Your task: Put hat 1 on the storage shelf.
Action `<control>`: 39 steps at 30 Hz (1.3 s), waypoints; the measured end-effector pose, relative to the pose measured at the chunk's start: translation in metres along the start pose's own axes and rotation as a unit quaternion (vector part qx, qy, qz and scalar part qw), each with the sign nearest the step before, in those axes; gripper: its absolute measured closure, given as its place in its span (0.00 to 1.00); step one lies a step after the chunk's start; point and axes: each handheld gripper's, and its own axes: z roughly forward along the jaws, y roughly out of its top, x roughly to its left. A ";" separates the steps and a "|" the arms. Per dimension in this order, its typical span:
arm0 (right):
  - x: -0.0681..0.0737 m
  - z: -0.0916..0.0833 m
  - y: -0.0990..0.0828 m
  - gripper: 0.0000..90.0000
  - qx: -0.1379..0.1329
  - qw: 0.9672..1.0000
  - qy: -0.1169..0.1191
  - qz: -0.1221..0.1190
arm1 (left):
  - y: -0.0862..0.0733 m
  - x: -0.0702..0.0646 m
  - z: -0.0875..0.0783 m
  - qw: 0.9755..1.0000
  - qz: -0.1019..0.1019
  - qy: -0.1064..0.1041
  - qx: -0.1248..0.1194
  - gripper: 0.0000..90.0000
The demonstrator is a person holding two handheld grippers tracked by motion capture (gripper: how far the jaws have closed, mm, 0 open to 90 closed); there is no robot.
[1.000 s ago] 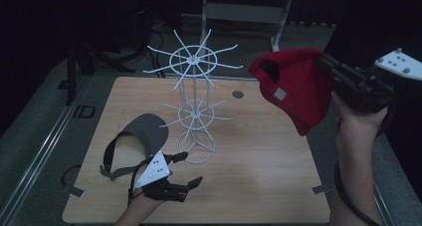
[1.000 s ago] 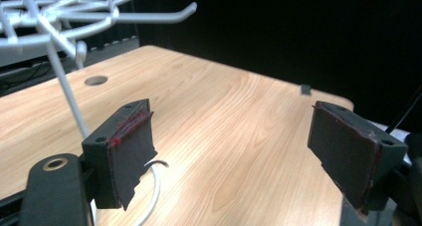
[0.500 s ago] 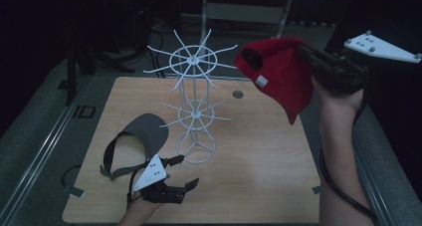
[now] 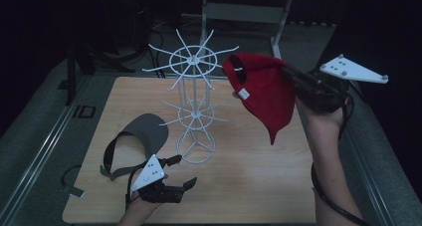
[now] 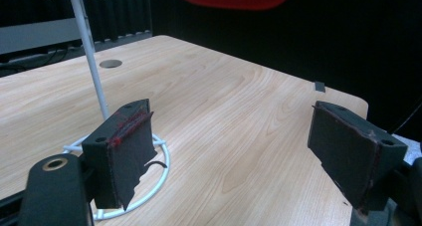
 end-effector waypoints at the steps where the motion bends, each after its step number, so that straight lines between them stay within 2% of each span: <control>1: 0.001 0.000 -0.003 0.92 0.002 1.000 0.001 -0.001 | 0.000 0.000 0.000 1.000 0.001 0.001 0.000 0.21; 8: 0.003 -0.002 -0.022 0.92 0.010 1.000 0.014 0.001 | -0.002 0.000 0.000 1.000 -0.001 0.002 0.000 0.21; 14: 0.005 -0.006 -0.042 0.92 0.017 0.999 0.038 0.001 | -0.004 0.000 0.001 1.000 -0.002 -0.001 0.009 0.21; 21: 0.005 -0.008 -0.061 0.92 0.019 0.997 0.066 0.021 | -0.006 0.002 0.001 1.000 0.006 -0.003 0.015 0.21; 25: 0.003 -0.012 -0.068 0.91 0.014 0.997 0.074 0.030 | -0.006 0.001 0.000 1.000 0.010 -0.012 0.009 0.21; 27: 0.002 -0.013 -0.071 0.90 0.013 0.996 0.078 0.034 | -0.006 0.002 -0.001 1.000 0.011 -0.010 0.014 0.21; 32: 0.001 -0.019 -0.076 0.82 0.013 0.995 0.090 0.032 | -0.007 0.004 -0.002 1.000 0.008 -0.005 0.020 0.21; 35: -0.002 -0.026 -0.077 0.74 0.011 0.995 0.095 0.035 | -0.008 0.005 -0.003 1.000 0.006 -0.005 0.023 0.21; 39: -0.007 -0.036 -0.083 0.65 0.012 0.995 0.092 0.028 | -0.009 0.006 -0.005 1.000 0.004 -0.005 0.025 0.21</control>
